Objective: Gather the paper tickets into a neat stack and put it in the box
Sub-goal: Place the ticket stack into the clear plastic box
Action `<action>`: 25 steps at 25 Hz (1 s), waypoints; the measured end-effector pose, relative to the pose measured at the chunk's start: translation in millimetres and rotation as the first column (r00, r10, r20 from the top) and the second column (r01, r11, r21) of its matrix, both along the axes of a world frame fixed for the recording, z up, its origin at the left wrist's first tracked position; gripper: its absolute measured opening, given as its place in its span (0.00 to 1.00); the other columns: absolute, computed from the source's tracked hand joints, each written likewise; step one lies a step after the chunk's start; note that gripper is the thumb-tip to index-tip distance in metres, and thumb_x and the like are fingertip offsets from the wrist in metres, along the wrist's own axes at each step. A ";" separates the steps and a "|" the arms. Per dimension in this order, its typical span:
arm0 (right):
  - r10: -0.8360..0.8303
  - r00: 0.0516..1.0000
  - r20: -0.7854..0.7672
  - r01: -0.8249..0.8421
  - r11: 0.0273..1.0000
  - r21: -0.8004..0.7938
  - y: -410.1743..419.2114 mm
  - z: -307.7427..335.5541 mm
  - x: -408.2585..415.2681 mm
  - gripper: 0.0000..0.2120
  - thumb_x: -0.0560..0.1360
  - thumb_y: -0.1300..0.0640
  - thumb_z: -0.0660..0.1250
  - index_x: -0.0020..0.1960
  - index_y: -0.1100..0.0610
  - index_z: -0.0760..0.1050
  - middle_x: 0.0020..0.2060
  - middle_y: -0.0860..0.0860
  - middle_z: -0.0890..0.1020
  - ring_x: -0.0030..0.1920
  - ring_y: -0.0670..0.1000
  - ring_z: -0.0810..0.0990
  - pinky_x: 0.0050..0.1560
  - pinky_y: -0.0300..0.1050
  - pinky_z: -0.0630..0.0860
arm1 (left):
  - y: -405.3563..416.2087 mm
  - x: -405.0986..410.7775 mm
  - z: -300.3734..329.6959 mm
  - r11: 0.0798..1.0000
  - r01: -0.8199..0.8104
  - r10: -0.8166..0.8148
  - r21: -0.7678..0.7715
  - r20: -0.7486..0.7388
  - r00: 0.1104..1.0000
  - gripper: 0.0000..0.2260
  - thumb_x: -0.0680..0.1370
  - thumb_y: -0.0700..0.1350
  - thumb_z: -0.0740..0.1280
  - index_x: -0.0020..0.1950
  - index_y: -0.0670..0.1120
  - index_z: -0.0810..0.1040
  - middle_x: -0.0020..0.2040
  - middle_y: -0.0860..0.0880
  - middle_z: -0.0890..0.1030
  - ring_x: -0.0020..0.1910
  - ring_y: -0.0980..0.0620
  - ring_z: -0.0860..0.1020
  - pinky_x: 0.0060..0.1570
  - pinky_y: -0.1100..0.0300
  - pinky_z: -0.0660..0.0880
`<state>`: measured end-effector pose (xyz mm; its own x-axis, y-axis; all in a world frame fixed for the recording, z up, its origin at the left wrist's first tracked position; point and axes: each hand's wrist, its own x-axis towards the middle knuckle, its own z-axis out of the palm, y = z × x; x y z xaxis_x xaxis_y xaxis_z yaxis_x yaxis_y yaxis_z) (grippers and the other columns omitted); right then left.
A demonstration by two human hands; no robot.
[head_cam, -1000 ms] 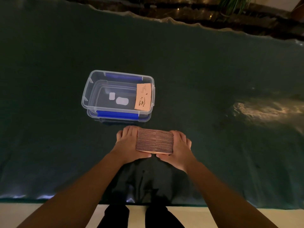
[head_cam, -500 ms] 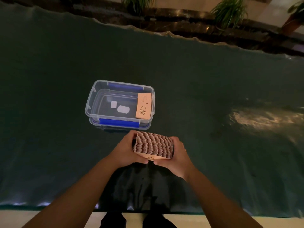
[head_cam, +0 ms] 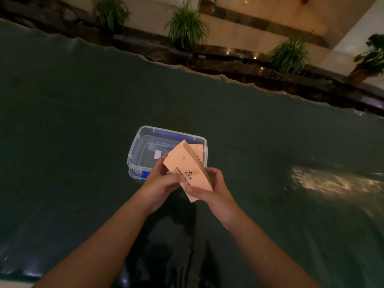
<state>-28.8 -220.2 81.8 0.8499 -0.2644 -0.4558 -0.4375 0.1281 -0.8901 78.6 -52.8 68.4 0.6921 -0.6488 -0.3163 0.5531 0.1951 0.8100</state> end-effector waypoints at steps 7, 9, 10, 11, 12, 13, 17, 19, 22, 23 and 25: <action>0.048 0.999 -0.016 -0.049 0.998 -0.047 18.8 40.3 62.4 0.29 0.77 0.47 0.76 0.74 0.47 0.70 0.66 0.47 0.82 0.60 0.49 0.86 0.50 0.43 0.87 | 18.7 65.2 27.8 0.988 -0.021 0.022 0.150 -0.006 1.000 0.23 0.80 0.35 0.66 0.74 0.47 0.69 0.64 0.40 0.81 0.63 0.39 0.82 0.55 0.42 0.82; 0.032 0.999 -0.012 -0.033 0.997 -0.063 22.7 40.7 83.9 0.23 0.80 0.48 0.73 0.73 0.46 0.72 0.66 0.48 0.83 0.61 0.49 0.86 0.51 0.46 0.88 | 18.6 84.2 30.1 0.968 0.009 -0.011 0.249 0.008 1.000 0.21 0.80 0.37 0.68 0.72 0.48 0.70 0.64 0.42 0.82 0.61 0.42 0.83 0.54 0.44 0.83; 0.027 0.999 -0.024 -0.029 0.997 -0.074 24.1 38.9 94.3 0.22 0.80 0.48 0.72 0.72 0.46 0.73 0.66 0.48 0.84 0.61 0.49 0.86 0.52 0.47 0.87 | 17.3 92.2 29.0 0.957 0.010 -0.013 0.291 0.007 1.000 0.19 0.80 0.39 0.69 0.71 0.49 0.72 0.62 0.44 0.84 0.58 0.43 0.85 0.51 0.46 0.84; 0.016 0.999 -0.045 -0.020 0.997 -0.075 25.2 35.1 103.6 0.21 0.81 0.48 0.72 0.73 0.46 0.74 0.66 0.48 0.84 0.62 0.49 0.85 0.55 0.50 0.87 | 15.3 98.8 27.0 0.947 0.006 -0.006 0.322 0.000 1.000 0.17 0.80 0.41 0.70 0.68 0.49 0.74 0.60 0.45 0.85 0.55 0.45 0.86 0.49 0.48 0.85; -0.002 0.997 -0.073 -0.003 0.998 -0.066 26.1 29.5 112.6 0.22 0.81 0.48 0.71 0.74 0.46 0.74 0.66 0.49 0.84 0.63 0.51 0.85 0.59 0.54 0.86 | 12.8 105.0 23.8 0.939 -0.001 0.004 0.344 -0.009 1.000 0.15 0.80 0.42 0.70 0.66 0.49 0.76 0.58 0.45 0.87 0.54 0.46 0.87 0.47 0.49 0.85; -0.017 0.994 -0.104 0.011 0.998 -0.063 27.3 23.3 119.7 0.22 0.82 0.47 0.70 0.75 0.46 0.73 0.66 0.49 0.84 0.63 0.52 0.84 0.63 0.58 0.84 | 9.6 109.4 19.8 0.931 -0.008 0.014 0.365 -0.015 1.000 0.14 0.80 0.43 0.70 0.65 0.50 0.77 0.57 0.46 0.87 0.53 0.46 0.87 0.48 0.49 0.84; -0.006 0.974 -0.228 -0.022 0.992 -0.123 31.0 -7.2 143.3 0.16 0.84 0.45 0.65 0.71 0.44 0.73 0.67 0.51 0.83 0.66 0.56 0.82 0.67 0.61 0.81 | -6.3 122.0 -2.4 0.878 0.006 0.011 0.479 -0.032 0.999 0.12 0.81 0.48 0.69 0.64 0.52 0.78 0.56 0.46 0.87 0.56 0.44 0.85 0.54 0.45 0.83; -0.007 0.959 -0.284 -0.034 0.990 -0.136 34.0 -21.9 152.3 0.15 0.84 0.45 0.62 0.70 0.45 0.72 0.66 0.52 0.83 0.65 0.57 0.82 0.67 0.61 0.81 | -11.7 125.3 -15.6 0.856 0.028 0.011 0.516 -0.072 0.997 0.10 0.81 0.49 0.68 0.62 0.53 0.79 0.55 0.46 0.87 0.54 0.44 0.85 0.54 0.44 0.83; 0.003 0.934 -0.357 -0.060 0.987 -0.149 37.2 -38.5 165.5 0.19 0.84 0.44 0.60 0.74 0.48 0.71 0.62 0.51 0.83 0.62 0.57 0.83 0.66 0.59 0.81 | -16.1 130.7 -32.9 0.838 0.021 0.058 0.545 -0.126 0.990 0.06 0.82 0.51 0.67 0.58 0.54 0.79 0.53 0.45 0.87 0.53 0.43 0.86 0.57 0.41 0.82; 0.011 0.928 -0.373 -0.074 0.985 -0.156 37.6 -41.3 169.8 0.19 0.85 0.44 0.60 0.74 0.48 0.71 0.60 0.51 0.83 0.61 0.56 0.83 0.66 0.59 0.82 | -17.6 132.7 -37.1 0.832 0.019 0.068 0.554 -0.136 0.988 0.06 0.82 0.51 0.67 0.57 0.54 0.79 0.53 0.45 0.87 0.53 0.43 0.85 0.58 0.41 0.82; 0.016 0.913 -0.408 -0.095 0.980 -0.174 37.2 -46.2 177.0 0.19 0.85 0.44 0.59 0.73 0.48 0.72 0.60 0.51 0.83 0.60 0.57 0.83 0.65 0.58 0.82 | -20.8 136.1 -42.6 0.815 0.034 0.062 0.579 -0.145 0.987 0.07 0.82 0.52 0.66 0.58 0.54 0.78 0.54 0.45 0.87 0.54 0.43 0.85 0.58 0.40 0.81</action>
